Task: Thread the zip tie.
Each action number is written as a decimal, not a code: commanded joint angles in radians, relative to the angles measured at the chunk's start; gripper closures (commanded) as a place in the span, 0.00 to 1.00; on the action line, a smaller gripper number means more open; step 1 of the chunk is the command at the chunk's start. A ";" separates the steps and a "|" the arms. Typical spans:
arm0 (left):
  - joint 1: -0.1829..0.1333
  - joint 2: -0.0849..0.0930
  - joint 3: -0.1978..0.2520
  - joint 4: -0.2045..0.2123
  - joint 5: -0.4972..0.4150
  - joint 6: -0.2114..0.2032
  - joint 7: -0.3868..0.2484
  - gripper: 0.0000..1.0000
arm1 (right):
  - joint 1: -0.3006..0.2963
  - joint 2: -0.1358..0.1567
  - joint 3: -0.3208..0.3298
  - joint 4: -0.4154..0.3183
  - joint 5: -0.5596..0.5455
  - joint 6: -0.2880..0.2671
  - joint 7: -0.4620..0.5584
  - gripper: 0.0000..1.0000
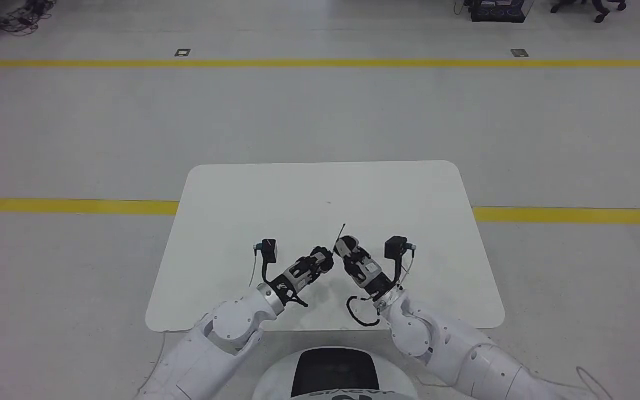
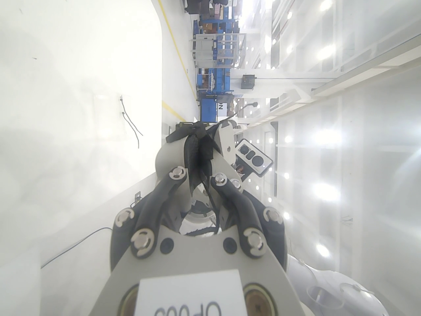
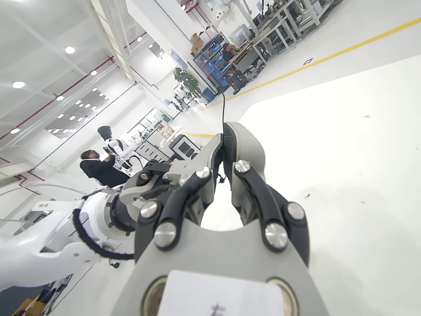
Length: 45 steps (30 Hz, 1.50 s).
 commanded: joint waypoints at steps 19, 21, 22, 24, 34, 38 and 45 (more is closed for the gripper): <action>-0.011 -0.007 0.010 0.010 -0.014 -0.001 -0.001 1.00 | 0.015 0.004 -0.024 0.001 0.063 0.000 0.043 1.00; -0.010 -0.007 0.008 0.011 -0.014 -0.002 0.000 1.00 | 0.015 0.005 -0.025 -0.001 0.063 0.000 0.033 1.00; -0.009 -0.007 0.008 0.011 -0.014 -0.002 0.000 1.00 | 0.015 0.006 -0.024 -0.002 0.062 0.000 0.027 1.00; -0.007 -0.006 0.005 0.011 -0.014 -0.003 0.001 1.00 | 0.013 0.008 -0.023 -0.009 0.060 0.000 0.013 1.00; -0.003 -0.007 0.003 0.010 -0.016 -0.006 -0.003 1.00 | 0.010 0.024 -0.032 -0.038 0.052 0.000 -0.001 1.00; -0.001 -0.007 0.002 0.010 -0.021 -0.011 -0.001 1.00 | 0.013 0.025 -0.037 -0.028 0.065 0.000 0.005 1.00; 0.002 -0.008 -0.001 0.010 -0.027 -0.017 -0.004 1.00 | 0.019 0.021 -0.045 -0.014 0.084 0.000 0.012 1.00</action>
